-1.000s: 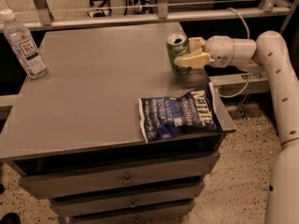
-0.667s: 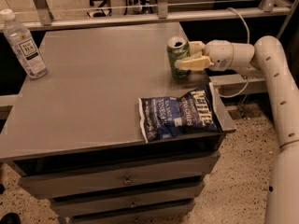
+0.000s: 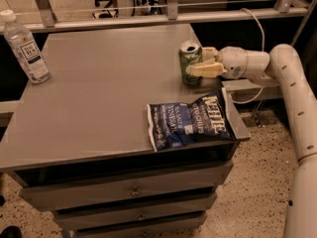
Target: Place green can upright
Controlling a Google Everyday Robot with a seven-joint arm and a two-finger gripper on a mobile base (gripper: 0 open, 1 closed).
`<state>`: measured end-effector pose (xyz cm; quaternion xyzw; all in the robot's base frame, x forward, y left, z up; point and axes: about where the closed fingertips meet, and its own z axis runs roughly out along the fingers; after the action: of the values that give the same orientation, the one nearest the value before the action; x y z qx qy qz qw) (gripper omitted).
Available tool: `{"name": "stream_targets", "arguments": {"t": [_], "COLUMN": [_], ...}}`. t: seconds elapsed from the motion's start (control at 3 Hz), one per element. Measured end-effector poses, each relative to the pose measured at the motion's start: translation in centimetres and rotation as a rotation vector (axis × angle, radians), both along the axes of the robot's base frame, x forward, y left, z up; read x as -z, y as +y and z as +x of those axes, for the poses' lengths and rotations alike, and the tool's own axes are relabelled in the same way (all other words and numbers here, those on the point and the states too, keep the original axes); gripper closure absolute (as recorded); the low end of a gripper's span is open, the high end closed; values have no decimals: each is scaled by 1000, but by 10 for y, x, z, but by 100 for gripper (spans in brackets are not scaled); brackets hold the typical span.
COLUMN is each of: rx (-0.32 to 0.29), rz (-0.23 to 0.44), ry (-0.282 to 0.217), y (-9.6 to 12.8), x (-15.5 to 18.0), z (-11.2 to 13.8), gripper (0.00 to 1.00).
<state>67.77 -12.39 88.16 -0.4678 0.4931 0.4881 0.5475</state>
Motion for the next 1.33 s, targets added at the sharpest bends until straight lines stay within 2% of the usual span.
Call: {"name": "stream_targets", "arguments": {"t": [0.67,1.0,1.33], "rx": [8,11,11], "rz": [-2,-11,-11], "ry": [16,19,19], "y": [-4,-5,-5], "x": [6,6,6], "z": [-2,-4,-4], "gripper": [17,0,0]}}
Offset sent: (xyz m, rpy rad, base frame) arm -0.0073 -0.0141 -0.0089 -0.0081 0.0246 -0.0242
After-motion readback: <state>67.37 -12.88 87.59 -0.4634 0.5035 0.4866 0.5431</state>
